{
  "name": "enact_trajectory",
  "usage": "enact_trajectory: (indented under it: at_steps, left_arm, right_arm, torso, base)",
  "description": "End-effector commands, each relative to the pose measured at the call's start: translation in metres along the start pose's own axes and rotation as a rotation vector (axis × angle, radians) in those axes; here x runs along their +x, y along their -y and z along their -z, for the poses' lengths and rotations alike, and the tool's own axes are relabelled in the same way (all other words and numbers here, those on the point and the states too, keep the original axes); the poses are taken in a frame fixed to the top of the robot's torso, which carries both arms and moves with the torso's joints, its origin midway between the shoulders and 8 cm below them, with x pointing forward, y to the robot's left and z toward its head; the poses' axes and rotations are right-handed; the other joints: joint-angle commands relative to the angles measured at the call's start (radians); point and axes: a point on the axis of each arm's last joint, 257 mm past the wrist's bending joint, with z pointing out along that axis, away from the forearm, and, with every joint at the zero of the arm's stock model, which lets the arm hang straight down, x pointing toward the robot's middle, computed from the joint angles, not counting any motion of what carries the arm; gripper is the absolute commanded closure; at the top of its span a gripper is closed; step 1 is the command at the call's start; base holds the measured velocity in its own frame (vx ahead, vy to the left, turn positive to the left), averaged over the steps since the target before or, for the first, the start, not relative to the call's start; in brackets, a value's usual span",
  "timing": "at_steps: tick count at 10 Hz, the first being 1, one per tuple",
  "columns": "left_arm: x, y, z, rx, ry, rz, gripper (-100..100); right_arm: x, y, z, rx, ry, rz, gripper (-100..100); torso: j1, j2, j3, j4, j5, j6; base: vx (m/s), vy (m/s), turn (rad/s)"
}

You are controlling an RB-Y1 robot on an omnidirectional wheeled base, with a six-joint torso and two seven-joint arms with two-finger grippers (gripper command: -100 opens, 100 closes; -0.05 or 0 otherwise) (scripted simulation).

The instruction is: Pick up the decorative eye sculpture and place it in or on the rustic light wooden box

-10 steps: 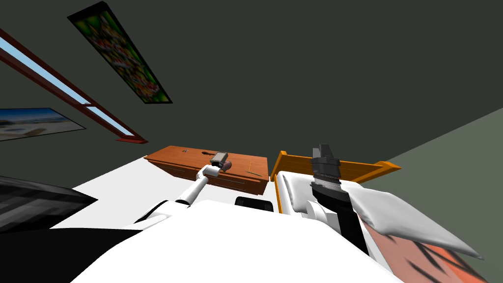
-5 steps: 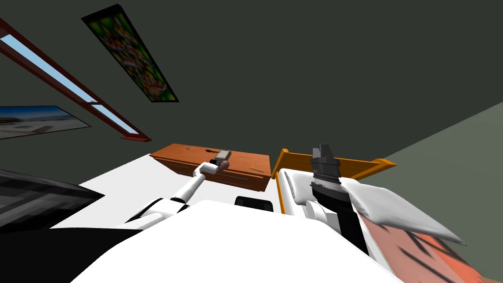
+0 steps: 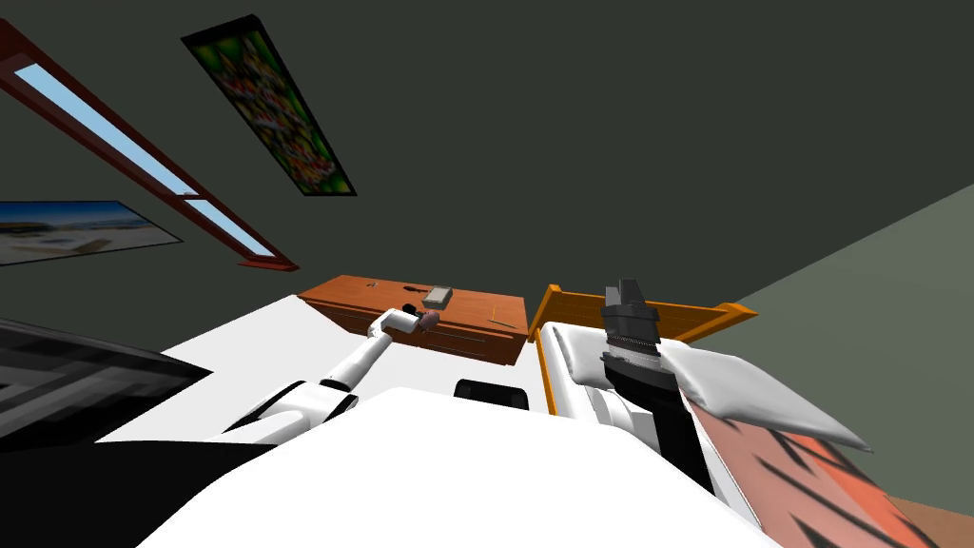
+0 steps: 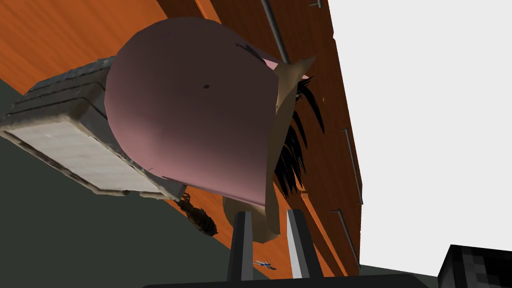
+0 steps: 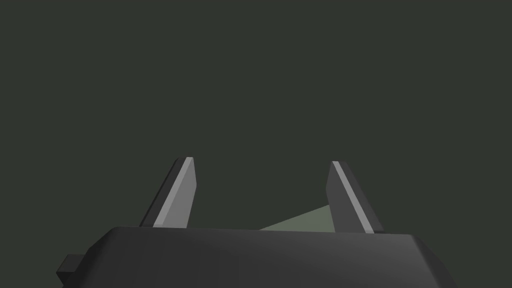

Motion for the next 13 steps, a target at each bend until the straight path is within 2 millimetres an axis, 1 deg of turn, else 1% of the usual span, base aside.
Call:
enact_trajectory:
  at_steps: [1,3,5,7,8,9,12,13]
  left_arm:
    - [-0.014,0.001,0.006,-0.017,0.017,-0.019,100]
    - [-0.025,0.004,0.012,-0.026,0.035,-0.038,100]
    - [-0.045,0.019,0.023,-0.007,0.082,-0.084,100]
    - [-0.054,0.031,0.030,0.017,0.111,-0.109,100]
    - [-0.061,0.041,0.036,0.036,0.132,-0.126,100]
    - [-0.068,0.050,0.042,0.056,0.153,-0.143,100]
    - [-0.080,0.068,0.054,0.095,0.196,-0.172,100]
    - [-0.082,0.070,0.055,0.099,0.202,-0.175,100]
  right_arm:
    - [0.000,0.000,0.000,0.000,0.000,0.000,0]
    - [0.000,0.000,0.000,0.000,0.000,0.000,0]
    - [0.000,0.000,0.000,0.000,0.000,0.000,0]
    - [0.000,0.000,0.000,0.000,0.000,0.000,0]
    - [0.000,0.000,0.000,0.000,0.000,0.000,0]
    - [0.000,0.000,0.000,0.000,0.000,0.000,0]
    - [0.000,0.000,0.000,0.000,0.000,0.000,0]
    - [0.000,0.000,0.000,0.000,0.000,0.000,0]
  torso:
    - [0.000,0.000,0.000,0.000,0.000,0.000]
    - [-0.001,0.001,0.001,0.001,-0.001,0.000]
    - [-0.004,-0.002,0.000,0.002,-0.003,0.002]
    - [-0.005,-0.014,-0.006,0.002,-0.005,0.004]
    - [-0.005,-0.018,-0.008,0.000,-0.004,0.004]
    - [-0.008,-0.020,-0.009,0.000,-0.005,0.005]
    - [-0.008,-0.019,-0.009,0.000,-0.005,0.007]
    - [-0.008,-0.020,-0.009,0.001,-0.006,0.007]
  base:
    - [-0.091,0.063,-0.013]
    - [-0.073,0.041,-0.020]
    - [0.029,0.040,-0.085]
    - [0.193,0.070,-0.078]
    - [0.222,0.020,-0.078]
    - [0.228,0.033,-0.096]
    - [0.187,0.040,-0.071]
    - [0.166,0.044,-0.042]
